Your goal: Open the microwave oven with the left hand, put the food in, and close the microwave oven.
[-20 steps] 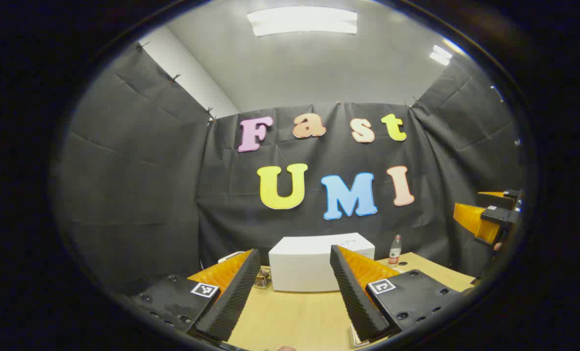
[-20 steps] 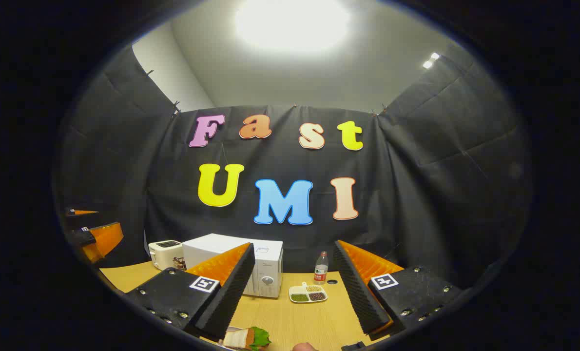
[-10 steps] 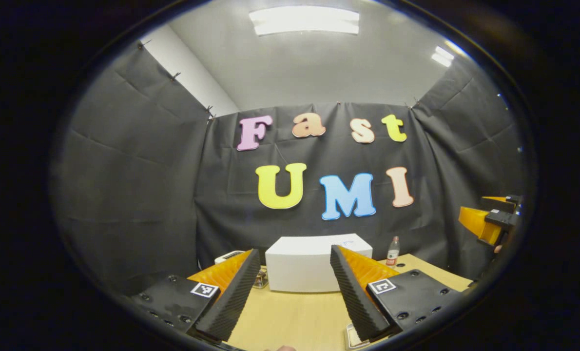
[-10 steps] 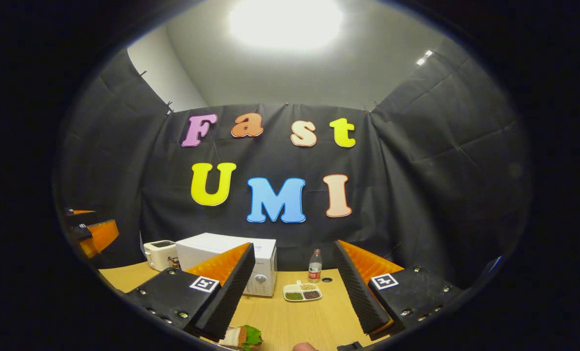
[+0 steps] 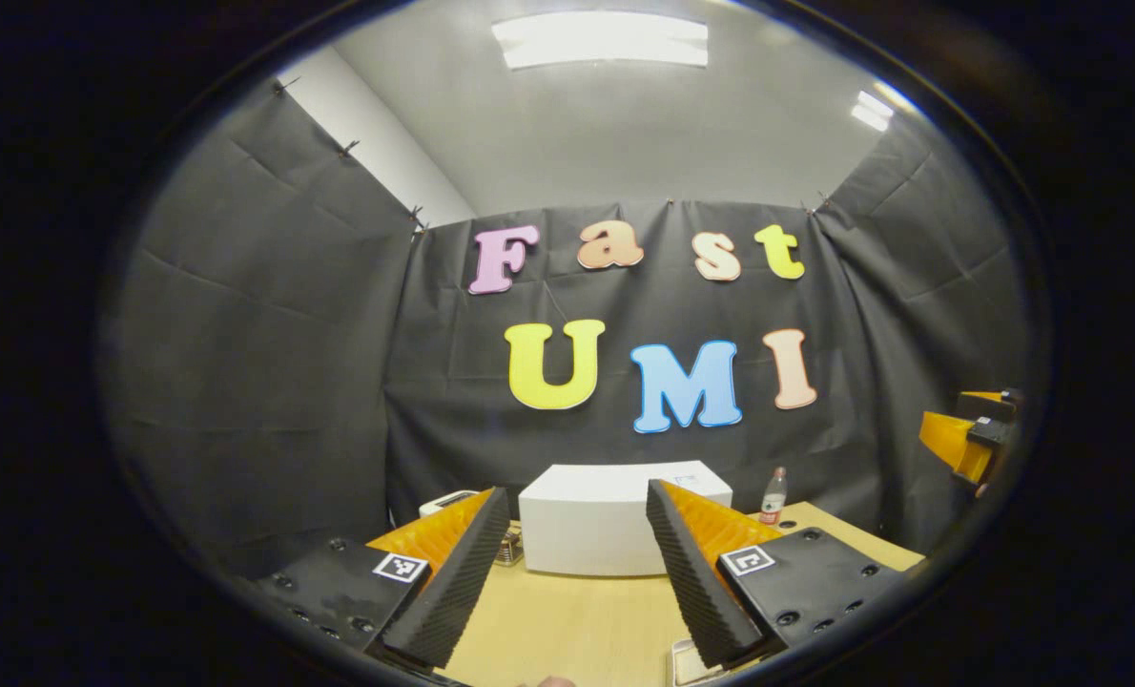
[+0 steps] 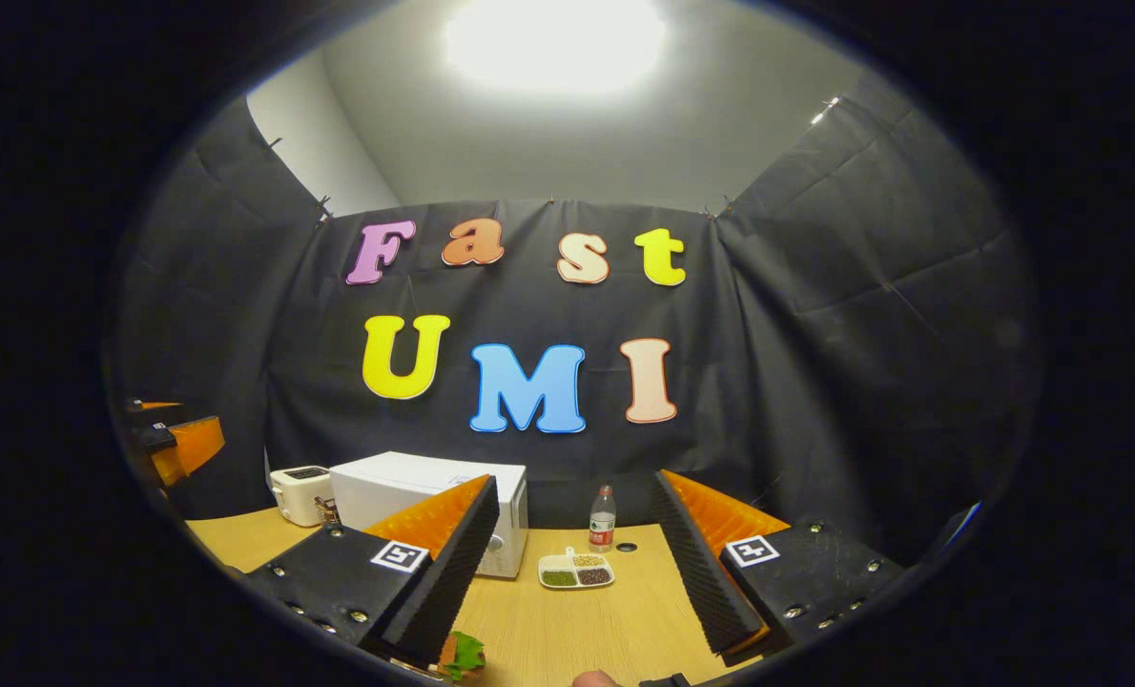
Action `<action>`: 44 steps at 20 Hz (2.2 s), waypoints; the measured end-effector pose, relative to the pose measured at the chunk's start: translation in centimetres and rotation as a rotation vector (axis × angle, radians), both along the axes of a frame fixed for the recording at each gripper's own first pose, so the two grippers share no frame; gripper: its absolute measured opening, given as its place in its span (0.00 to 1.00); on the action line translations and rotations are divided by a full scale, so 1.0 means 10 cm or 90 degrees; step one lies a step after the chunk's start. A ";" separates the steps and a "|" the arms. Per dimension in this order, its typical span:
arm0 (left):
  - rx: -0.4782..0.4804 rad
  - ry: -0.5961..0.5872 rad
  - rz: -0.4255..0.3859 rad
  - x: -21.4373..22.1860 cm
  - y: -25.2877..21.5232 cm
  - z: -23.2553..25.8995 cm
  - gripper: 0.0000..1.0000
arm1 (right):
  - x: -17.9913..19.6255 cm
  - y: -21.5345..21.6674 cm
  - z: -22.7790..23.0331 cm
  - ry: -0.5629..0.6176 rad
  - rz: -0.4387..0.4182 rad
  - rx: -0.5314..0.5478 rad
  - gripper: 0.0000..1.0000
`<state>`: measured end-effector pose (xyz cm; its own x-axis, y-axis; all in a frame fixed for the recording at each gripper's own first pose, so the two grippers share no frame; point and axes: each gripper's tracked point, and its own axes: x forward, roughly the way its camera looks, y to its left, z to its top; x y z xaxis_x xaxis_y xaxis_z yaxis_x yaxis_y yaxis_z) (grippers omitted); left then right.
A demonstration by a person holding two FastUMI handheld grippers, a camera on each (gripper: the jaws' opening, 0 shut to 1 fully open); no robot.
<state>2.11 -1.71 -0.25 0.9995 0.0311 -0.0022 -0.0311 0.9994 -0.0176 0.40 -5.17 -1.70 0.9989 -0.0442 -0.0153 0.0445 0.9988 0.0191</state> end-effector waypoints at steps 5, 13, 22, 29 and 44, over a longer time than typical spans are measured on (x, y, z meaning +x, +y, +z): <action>0.025 -0.023 -0.006 0.13 -0.23 0.05 0.95 | 0.04 -0.24 -0.03 0.000 -0.003 0.006 0.97; 0.003 -0.028 -0.068 0.87 -0.71 -0.14 0.91 | 0.32 -0.46 -0.07 0.005 -0.053 0.006 0.97; -0.004 0.009 -0.138 2.13 -1.15 -0.80 0.91 | 0.67 -0.56 -0.24 0.031 -0.141 -0.019 0.97; -0.017 0.063 -0.199 2.77 -1.55 -1.45 0.91 | 0.70 -0.72 -0.33 0.056 -0.218 -0.048 0.97; -0.008 0.184 -0.255 3.45 -2.03 -2.71 0.84 | 0.64 -0.76 -0.40 0.097 -0.309 -0.110 0.98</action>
<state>36.63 -22.01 -27.34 0.8915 -0.3569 -0.2791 0.3495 0.9337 -0.0777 6.76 -12.81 -5.74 0.8501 -0.5150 -0.1099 0.4914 0.8509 -0.1857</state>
